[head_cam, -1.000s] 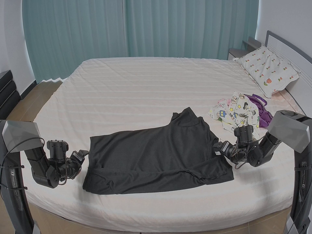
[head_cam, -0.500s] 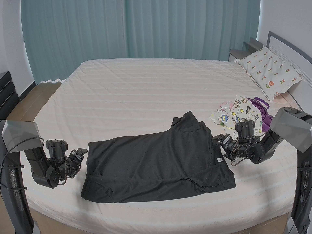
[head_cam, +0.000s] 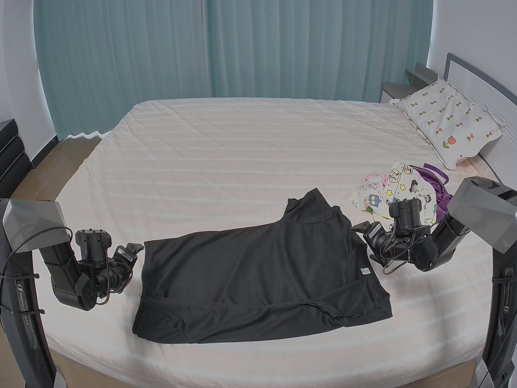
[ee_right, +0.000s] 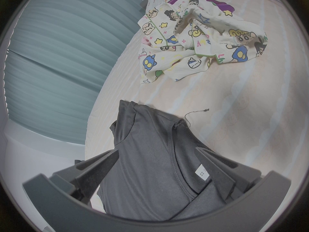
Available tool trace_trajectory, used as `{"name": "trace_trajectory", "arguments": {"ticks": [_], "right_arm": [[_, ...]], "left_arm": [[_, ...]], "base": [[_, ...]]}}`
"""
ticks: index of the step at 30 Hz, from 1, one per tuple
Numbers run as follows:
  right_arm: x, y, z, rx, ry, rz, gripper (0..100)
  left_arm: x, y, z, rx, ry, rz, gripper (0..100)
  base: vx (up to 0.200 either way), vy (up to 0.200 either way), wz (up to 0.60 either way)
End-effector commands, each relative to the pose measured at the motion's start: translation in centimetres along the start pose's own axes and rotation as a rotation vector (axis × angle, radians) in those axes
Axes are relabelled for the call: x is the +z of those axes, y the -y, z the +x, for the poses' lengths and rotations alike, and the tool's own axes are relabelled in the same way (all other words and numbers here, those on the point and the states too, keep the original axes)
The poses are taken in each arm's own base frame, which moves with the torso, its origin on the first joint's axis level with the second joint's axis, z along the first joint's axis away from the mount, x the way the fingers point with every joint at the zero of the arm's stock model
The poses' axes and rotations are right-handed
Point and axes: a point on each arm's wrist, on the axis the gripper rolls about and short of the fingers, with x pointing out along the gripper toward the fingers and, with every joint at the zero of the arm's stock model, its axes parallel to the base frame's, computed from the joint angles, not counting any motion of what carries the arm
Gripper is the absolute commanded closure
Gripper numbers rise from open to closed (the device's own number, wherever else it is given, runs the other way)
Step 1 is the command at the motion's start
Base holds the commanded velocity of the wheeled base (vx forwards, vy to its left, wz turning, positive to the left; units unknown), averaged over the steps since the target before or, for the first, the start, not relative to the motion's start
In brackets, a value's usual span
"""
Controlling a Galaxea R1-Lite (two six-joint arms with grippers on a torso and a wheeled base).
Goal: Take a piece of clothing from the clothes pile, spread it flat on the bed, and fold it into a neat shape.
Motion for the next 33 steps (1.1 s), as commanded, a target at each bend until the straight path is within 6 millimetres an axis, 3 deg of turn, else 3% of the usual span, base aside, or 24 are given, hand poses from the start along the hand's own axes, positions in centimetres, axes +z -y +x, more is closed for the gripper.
{"name": "trace_trajectory", "arguments": {"ticks": [1,33], "right_arm": [[0.1,-0.2,-0.1,0.005,0.005,-0.002,0],[-1.0,0.1,0.0,-0.018,-0.013,-0.069,0]], "left_arm": [[0.0,-0.1,0.1,0.003,-0.001,0.001,0],[1.4,0.9,1.6,-0.019,0.083,0.074,0]], "base": [[0.000,-0.200,0.00],[0.000,0.000,0.00]]}}
